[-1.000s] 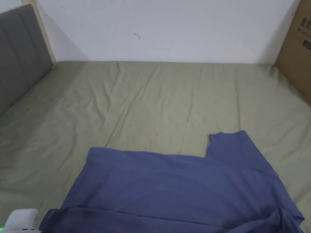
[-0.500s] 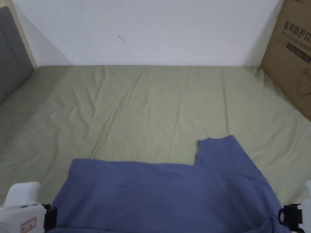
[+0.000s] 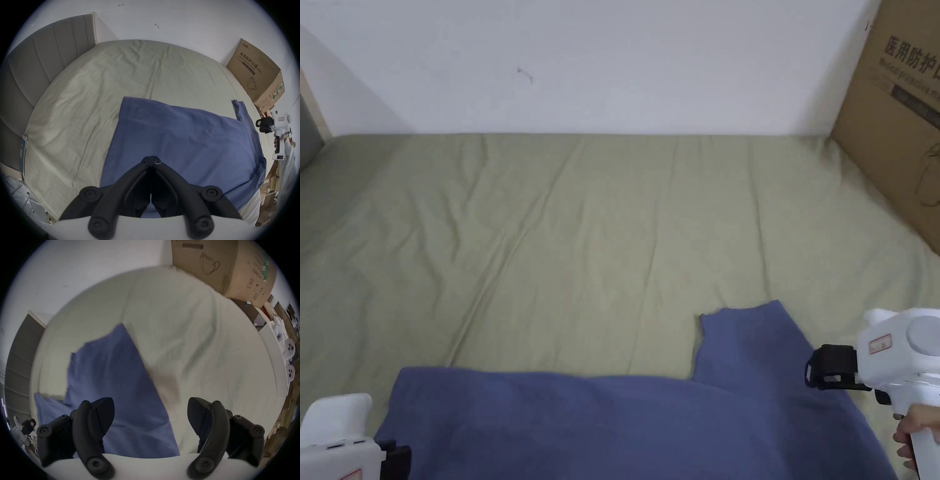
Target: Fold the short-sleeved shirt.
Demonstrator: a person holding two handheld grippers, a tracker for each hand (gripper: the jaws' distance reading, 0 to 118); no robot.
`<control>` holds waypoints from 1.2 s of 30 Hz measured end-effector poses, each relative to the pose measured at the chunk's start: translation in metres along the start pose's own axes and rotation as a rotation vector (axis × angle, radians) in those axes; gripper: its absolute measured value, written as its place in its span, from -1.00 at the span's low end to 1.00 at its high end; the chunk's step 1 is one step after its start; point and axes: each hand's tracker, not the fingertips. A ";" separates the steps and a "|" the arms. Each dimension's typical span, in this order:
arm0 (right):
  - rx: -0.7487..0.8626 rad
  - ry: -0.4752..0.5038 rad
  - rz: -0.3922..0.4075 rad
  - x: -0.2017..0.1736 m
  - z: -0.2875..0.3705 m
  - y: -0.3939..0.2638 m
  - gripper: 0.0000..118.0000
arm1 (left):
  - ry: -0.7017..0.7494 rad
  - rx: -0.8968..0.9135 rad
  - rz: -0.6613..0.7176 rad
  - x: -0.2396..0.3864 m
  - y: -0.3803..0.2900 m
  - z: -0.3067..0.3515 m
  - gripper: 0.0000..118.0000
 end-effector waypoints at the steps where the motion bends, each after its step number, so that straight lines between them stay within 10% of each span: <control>1: -0.028 -0.004 -0.004 -0.002 -0.008 -0.003 0.51 | -0.003 -0.005 -0.001 -0.002 0.001 -0.002 -1.00; 6: -0.029 -0.046 0.072 -0.021 -0.007 -0.013 0.19 | -0.021 -0.008 0.030 -0.010 0.008 -0.009 -0.65; 8: -0.018 -0.032 0.116 -0.027 0.004 -0.012 -0.42 | -0.023 -0.011 0.052 -0.013 0.015 -0.012 0.29; 10: -0.034 0.029 0.093 -0.031 0.006 -0.010 -0.96 | -0.008 -0.008 0.063 -0.019 0.028 -0.017 0.71; 21: -0.038 0.011 0.049 -0.027 -0.003 -0.013 -0.96 | 0.080 -0.033 0.140 -0.037 0.105 -0.102 0.67; 25: -0.043 -0.001 0.047 -0.029 -0.007 -0.012 -0.96 | 0.149 -0.071 0.047 -0.019 0.097 -0.121 0.17; 28: -0.040 -0.005 0.048 -0.029 -0.001 -0.011 -0.96 | 0.207 -0.055 -0.093 -0.010 0.102 -0.113 -0.96; 36: 0.050 0.101 0.005 -0.016 0.066 -0.013 -0.96 | 0.074 0.020 -0.019 -0.008 0.113 -0.049 -0.97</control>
